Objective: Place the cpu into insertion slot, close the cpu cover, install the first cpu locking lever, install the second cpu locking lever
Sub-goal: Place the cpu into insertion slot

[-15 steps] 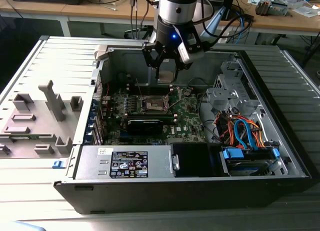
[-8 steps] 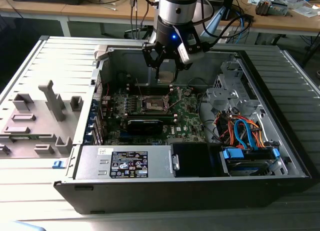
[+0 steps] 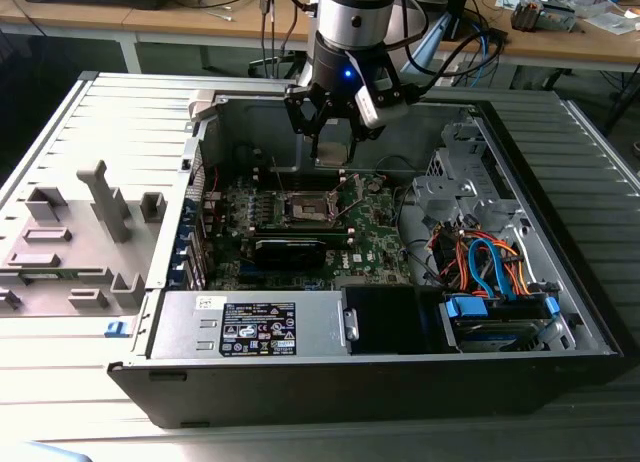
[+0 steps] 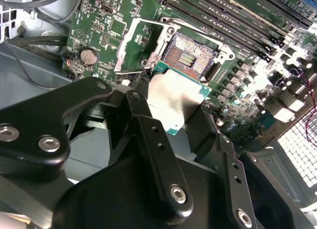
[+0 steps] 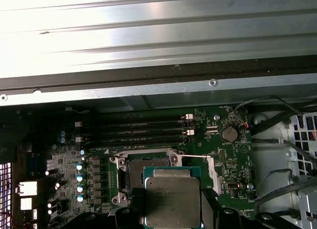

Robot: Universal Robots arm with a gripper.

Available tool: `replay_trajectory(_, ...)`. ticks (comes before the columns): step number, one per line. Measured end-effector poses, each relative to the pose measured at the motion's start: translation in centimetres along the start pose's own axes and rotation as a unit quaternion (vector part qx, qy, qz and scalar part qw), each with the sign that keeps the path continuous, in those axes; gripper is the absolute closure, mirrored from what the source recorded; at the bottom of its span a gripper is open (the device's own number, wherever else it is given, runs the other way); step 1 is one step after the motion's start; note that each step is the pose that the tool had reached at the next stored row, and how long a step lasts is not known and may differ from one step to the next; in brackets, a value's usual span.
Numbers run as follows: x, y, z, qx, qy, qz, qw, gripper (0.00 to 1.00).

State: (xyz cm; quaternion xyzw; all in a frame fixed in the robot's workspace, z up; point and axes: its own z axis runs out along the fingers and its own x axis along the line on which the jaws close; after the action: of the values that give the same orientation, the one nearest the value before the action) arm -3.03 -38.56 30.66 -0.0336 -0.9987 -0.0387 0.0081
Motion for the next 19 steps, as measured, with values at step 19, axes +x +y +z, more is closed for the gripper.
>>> replay_trajectory(19, 0.0, 0.0, 0.03, -0.0001, -0.0004, 0.005, 0.99999, 0.46)
